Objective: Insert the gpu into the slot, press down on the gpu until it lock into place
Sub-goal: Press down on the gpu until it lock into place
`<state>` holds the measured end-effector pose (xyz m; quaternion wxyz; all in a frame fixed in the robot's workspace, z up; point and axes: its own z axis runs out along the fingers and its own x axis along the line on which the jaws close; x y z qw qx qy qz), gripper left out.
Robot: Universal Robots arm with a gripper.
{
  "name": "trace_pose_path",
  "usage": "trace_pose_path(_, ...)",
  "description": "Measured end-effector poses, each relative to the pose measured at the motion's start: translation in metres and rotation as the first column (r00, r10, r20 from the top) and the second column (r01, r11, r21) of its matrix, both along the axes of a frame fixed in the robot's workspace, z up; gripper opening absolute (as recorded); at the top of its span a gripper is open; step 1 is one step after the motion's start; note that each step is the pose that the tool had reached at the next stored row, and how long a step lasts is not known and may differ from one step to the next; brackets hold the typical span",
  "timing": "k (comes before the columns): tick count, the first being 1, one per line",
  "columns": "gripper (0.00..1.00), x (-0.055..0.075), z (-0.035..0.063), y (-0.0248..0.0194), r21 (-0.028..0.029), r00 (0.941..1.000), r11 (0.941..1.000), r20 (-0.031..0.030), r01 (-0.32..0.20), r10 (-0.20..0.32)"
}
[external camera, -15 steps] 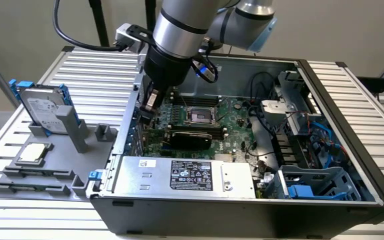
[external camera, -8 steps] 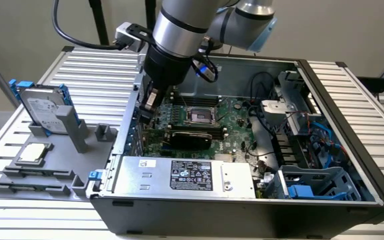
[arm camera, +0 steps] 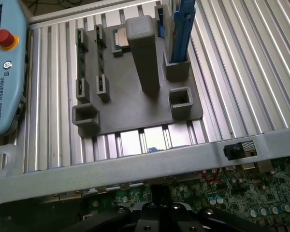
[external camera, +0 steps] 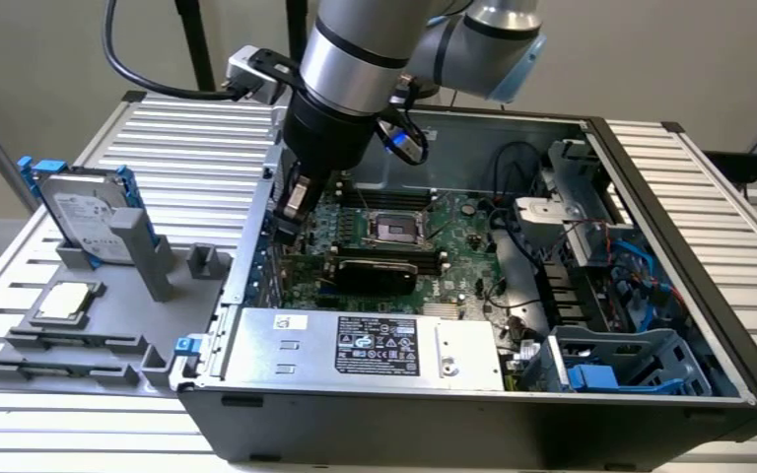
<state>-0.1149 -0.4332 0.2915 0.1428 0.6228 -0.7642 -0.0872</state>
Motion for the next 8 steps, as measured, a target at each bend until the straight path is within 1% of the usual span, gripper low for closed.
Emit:
trace_pose_path(3,0.11,-0.0004,0.0000,0.0000,-0.0009,1.0000,1.0000,0.0000,0.006,-0.006)
trace_pose_path(8,0.11,-0.0012,-0.0008,0.0002,-0.0056,0.9999,0.9999,0.0014,0.014,-0.014)
